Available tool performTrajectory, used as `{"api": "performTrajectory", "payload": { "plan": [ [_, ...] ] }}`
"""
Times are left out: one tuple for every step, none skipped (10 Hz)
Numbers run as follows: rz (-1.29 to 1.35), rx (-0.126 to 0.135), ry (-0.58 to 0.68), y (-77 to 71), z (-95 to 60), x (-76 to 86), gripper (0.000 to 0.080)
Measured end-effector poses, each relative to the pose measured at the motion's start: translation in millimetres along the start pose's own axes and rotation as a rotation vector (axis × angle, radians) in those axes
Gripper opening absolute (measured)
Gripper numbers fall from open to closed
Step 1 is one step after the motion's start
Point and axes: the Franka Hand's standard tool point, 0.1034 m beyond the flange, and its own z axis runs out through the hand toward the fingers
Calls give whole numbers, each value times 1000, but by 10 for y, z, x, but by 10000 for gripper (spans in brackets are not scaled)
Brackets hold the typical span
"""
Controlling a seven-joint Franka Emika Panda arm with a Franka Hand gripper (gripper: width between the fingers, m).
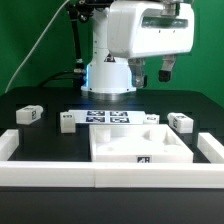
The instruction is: Assemble one leg
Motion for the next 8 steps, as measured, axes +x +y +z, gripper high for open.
{"api": "performTrajectory", "payload": {
  "plan": [
    [0,0,0,-1,0,1,650],
    [0,0,0,-1,0,1,650],
    [0,0,0,-1,0,1,650],
    [0,1,0,-3,3,1,650],
    [0,1,0,-4,6,1,650],
    [0,1,-1,-4,9,0,650],
    [-2,-1,3,-20,24,6,650],
    [-12,-4,11,-81,79,6,650]
  ]
}}
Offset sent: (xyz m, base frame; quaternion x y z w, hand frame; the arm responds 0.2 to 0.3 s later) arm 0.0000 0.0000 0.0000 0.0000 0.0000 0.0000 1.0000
